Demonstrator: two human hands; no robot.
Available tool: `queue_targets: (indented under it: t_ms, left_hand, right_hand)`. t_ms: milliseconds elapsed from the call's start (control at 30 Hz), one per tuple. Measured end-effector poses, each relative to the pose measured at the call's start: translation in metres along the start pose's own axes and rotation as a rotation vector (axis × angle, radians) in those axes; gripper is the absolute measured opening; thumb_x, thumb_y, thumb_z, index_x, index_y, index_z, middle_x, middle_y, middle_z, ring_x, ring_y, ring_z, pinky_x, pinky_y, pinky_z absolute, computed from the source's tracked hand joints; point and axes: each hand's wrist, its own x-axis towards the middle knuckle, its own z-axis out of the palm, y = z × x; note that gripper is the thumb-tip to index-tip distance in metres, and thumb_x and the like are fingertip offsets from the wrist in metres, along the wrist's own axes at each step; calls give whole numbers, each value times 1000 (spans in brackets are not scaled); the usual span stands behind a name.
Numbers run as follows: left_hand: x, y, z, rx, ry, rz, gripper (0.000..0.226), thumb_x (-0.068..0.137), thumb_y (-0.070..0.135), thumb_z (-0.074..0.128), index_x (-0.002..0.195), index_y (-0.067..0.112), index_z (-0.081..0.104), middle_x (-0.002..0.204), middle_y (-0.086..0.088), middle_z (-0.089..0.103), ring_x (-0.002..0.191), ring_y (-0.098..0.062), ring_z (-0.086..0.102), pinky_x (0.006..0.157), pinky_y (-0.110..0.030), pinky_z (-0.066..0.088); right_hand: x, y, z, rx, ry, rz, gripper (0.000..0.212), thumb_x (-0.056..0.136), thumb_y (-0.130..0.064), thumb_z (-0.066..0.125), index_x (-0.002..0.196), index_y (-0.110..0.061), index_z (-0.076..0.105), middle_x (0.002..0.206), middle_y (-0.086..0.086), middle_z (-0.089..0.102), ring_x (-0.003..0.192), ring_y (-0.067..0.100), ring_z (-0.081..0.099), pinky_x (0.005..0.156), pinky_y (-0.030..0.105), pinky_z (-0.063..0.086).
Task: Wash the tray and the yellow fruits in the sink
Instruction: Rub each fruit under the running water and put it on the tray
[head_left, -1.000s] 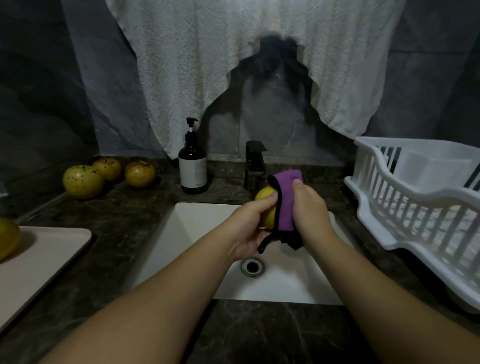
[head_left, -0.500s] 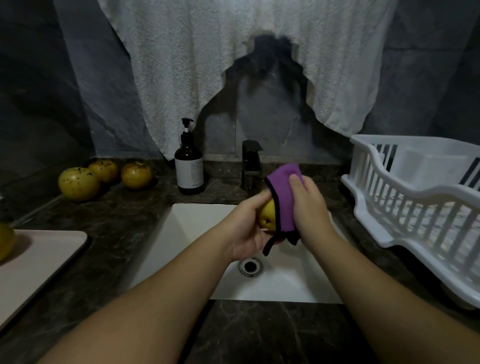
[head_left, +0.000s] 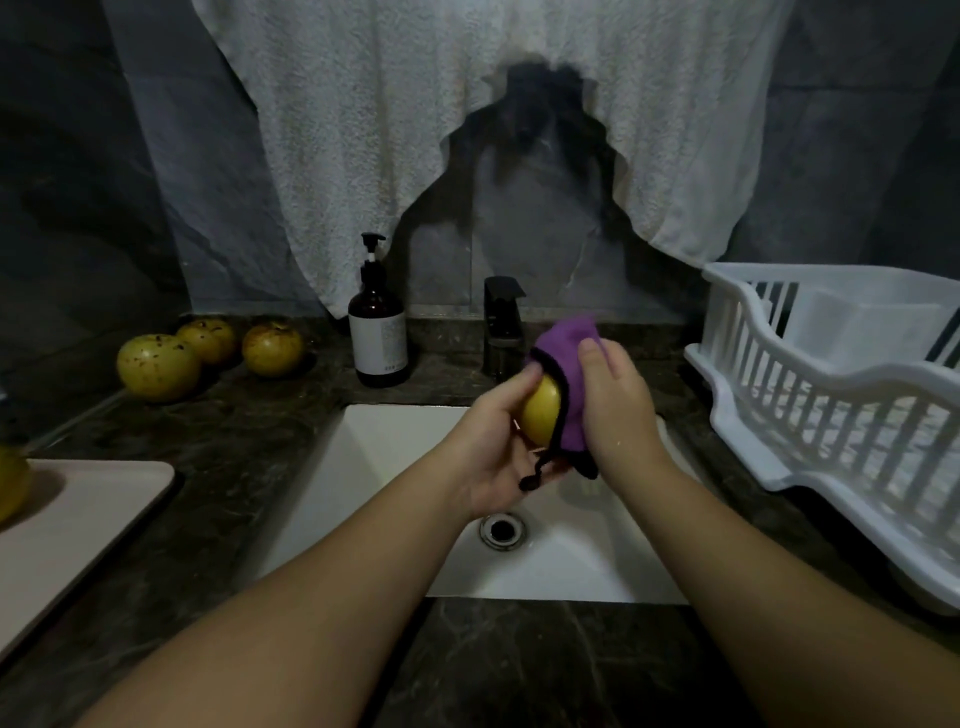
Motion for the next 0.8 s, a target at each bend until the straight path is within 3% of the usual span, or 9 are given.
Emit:
queue_targets:
  t_ms: [67,133,200,267,367,500,600,700,800]
  left_hand:
    - [2,0,-1,-22,-7,86,34,87,41,69,94,10,80,79,-8,76,69,-22,75,60,-27,59]
    - [1,-1,-3,-15,6,120,28,84,38,71,83,11,79,72,-4,71,68,-20,69,61,-26,52]
    - [0,1,-5,-17,-15,94,31,82,33,72,100,8,75,81,-9,74,70,-21,73,68,-30,58]
    - [-4,2,-3,-7,-39,47,47,79,29,73,120,7,68,101,-15,76,85,-26,75,86,-40,62]
    - [-7,0,5,13,-42,55,62,80,33,73,136,9,61,115,-16,75,99,-27,74,97,-42,58]
    - [-5,-4,10,-9,-24,117,59,89,44,67,138,11,65,124,-15,74,114,-26,73,97,-39,60]
    - [-9,-1,8,41,-46,43,77,81,58,65,142,12,60,113,-14,77,93,-26,77,86,-37,62]
    - [-9,2,11,70,2,42,89,72,70,62,140,14,61,124,-15,74,110,-28,72,105,-45,53]
    - [-8,0,17,53,73,93,81,81,74,58,140,19,62,128,-11,73,122,-28,68,111,-47,49]
  right_hand:
    - [-5,2,5,-43,-96,-84,29,94,-58,44,113,-44,59,115,-7,64,102,6,62,82,28,49]
    - [-6,1,8,-68,-110,-114,32,92,-61,43,116,-45,58,118,-8,63,104,5,61,81,26,47]
    - [-5,0,6,-19,-66,-59,30,94,-61,42,103,-44,65,102,-8,69,94,9,65,79,32,50]
    - [-2,-2,1,53,28,51,32,95,-60,43,90,-44,70,89,-9,73,83,10,69,77,37,54]
    - [-1,-2,1,133,59,130,36,89,-64,45,93,-39,71,89,-10,75,82,10,71,80,41,57]
    - [-9,1,10,30,-60,-62,36,86,-70,44,105,-46,62,105,-9,69,97,8,65,83,34,52]
    - [-3,-4,4,103,74,5,33,95,-60,44,92,-38,69,85,-13,71,80,3,66,70,30,48]
    - [4,-6,-2,212,185,138,34,99,-54,46,87,-33,70,83,-10,71,89,13,69,73,34,50]
    - [-9,-2,10,205,16,4,26,91,-61,48,103,-44,63,100,-8,70,94,10,68,78,29,56]
